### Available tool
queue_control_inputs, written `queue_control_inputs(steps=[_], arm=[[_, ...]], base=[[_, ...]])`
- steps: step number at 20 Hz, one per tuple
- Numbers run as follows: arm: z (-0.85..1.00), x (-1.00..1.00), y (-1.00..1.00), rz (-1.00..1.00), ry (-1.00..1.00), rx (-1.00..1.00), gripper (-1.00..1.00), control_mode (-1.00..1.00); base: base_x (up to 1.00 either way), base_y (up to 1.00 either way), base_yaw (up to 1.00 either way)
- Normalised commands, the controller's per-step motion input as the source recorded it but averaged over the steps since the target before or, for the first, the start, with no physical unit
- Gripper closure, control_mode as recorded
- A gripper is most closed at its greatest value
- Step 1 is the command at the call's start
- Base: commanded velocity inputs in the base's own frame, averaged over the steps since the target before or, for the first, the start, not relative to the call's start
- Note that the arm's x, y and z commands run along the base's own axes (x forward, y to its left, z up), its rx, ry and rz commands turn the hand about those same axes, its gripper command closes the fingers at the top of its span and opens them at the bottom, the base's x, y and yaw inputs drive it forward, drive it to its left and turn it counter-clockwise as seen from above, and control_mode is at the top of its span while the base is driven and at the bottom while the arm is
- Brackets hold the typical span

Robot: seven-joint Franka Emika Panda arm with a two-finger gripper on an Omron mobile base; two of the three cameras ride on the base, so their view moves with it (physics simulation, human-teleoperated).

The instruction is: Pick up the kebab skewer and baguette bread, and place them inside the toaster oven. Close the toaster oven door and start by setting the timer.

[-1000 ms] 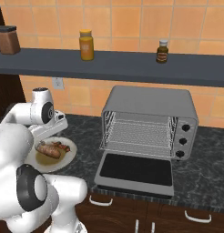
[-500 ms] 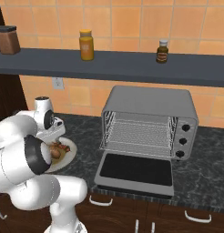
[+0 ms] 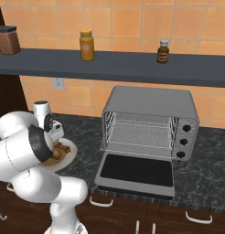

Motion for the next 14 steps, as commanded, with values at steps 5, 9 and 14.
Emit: queue_control_inputs(steps=[5,9,14], arm=[[-0.25,0.00,0.11,0.02,0.00,0.00,-1.00,-1.00],[-0.30,0.00,0.14,0.01,0.00,0.00,-1.00,-1.00],[-0.20,0.03,0.02,0.02,-0.02,0.00,-1.00,-1.00]], base=[[0.00,0.00,0.00],[0.00,0.00,0.00],[0.00,0.00,0.00]])
